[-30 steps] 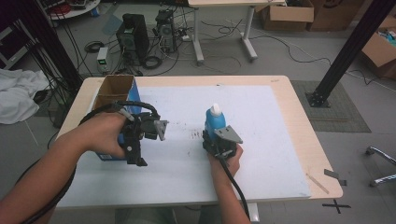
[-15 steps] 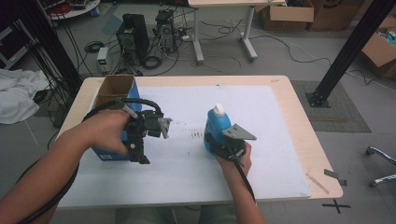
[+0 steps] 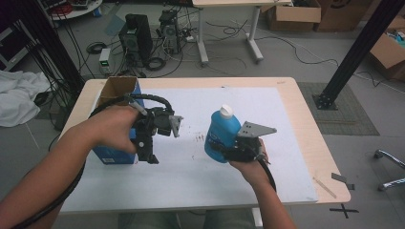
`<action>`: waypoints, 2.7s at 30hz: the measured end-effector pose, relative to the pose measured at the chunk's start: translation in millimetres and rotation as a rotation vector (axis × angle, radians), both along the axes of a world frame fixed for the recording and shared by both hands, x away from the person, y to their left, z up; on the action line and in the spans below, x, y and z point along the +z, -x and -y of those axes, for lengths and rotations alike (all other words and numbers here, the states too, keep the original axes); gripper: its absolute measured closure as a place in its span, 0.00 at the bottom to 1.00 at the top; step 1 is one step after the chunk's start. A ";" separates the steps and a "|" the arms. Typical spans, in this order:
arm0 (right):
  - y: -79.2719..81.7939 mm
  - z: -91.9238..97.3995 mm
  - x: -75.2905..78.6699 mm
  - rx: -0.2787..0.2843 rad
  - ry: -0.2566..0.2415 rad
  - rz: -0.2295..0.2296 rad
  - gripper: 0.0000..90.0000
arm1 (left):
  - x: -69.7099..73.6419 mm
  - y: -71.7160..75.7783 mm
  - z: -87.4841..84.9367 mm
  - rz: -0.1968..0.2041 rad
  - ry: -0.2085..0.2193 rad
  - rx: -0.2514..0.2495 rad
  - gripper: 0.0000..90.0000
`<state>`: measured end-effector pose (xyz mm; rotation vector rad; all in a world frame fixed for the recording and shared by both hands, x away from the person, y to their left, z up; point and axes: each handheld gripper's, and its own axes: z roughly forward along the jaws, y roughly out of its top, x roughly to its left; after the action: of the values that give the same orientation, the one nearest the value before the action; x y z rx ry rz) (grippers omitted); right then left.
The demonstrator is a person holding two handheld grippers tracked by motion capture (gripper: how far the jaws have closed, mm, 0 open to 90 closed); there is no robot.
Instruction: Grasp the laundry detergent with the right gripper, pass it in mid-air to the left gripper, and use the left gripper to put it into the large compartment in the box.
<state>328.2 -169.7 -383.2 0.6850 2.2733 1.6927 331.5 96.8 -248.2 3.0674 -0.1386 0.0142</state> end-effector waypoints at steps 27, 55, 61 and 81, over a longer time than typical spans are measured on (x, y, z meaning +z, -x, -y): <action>9.4 -58.2 -4.5 0.432 0.070 0.035 0.49 | 7.2 0.9 25.9 -0.023 0.018 -0.043 0.00; 8.2 -110.1 -4.0 0.528 0.081 0.072 0.49 | 5.5 8.7 41.6 -0.039 -0.012 -0.056 0.00; 7.3 -113.3 -3.8 0.527 0.078 0.075 0.49 | 4.6 8.8 39.4 -0.023 -0.018 -0.045 0.01; 7.4 -114.2 -3.9 0.520 0.076 0.075 0.49 | 6.3 9.7 40.1 -0.009 -0.035 -0.049 0.18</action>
<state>320.8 -55.5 -387.1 0.0016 2.5955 1.7770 321.8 56.7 -242.0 3.0979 -0.2155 -0.0042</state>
